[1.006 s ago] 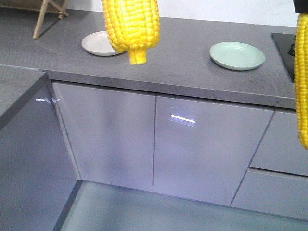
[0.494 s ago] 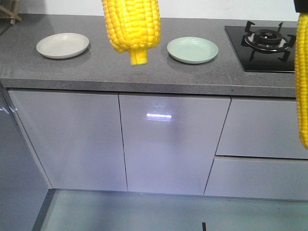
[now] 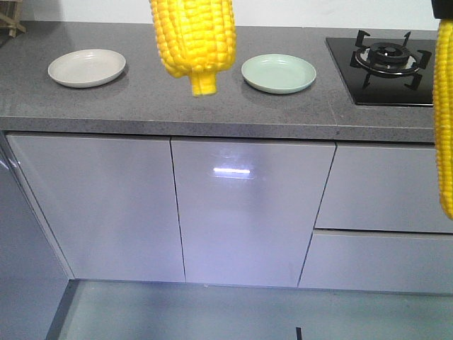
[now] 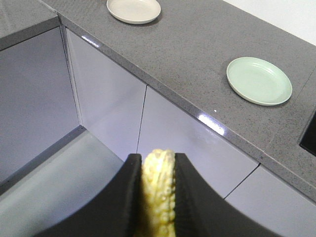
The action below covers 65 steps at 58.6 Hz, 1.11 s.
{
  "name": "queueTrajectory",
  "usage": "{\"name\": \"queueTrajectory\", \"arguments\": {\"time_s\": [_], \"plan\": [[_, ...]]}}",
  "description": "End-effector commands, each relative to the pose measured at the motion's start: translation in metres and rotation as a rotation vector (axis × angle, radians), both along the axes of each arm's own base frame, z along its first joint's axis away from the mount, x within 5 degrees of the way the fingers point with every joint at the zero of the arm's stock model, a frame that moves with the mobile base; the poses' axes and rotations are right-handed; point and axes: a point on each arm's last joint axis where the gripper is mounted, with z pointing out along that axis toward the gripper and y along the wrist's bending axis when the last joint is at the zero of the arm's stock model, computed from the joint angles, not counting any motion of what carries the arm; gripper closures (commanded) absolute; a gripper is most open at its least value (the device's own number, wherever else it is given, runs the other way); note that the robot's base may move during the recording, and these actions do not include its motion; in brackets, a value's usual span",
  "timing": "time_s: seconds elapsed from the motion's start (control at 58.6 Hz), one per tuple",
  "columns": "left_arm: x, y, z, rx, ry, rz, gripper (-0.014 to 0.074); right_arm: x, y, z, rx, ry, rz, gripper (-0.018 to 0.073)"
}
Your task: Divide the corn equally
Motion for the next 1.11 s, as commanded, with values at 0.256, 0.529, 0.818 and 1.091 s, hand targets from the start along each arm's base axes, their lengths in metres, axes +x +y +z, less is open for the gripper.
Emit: {"name": "queueTrajectory", "arguments": {"time_s": [0.256,0.529,0.818,1.091], "plan": [[-0.0264,0.0069,0.0206,-0.073,-0.053,-0.026,0.0603,-0.0039,-0.0012,0.0119,0.037,-0.088,-0.010,0.0565],[-0.0264,0.0069,0.0206,-0.073,-0.053,-0.026,0.0603,-0.0039,-0.0012,0.0119,0.037,-0.088,-0.010,0.0565],[-0.0264,0.0069,0.0206,-0.073,-0.053,-0.026,0.0603,-0.0039,-0.0012,0.0119,0.037,-0.088,-0.010,0.0565],[-0.0264,0.0069,0.0206,-0.073,-0.053,-0.026,0.0603,-0.0039,-0.0012,0.0119,0.037,-0.088,-0.010,0.0565]]}}
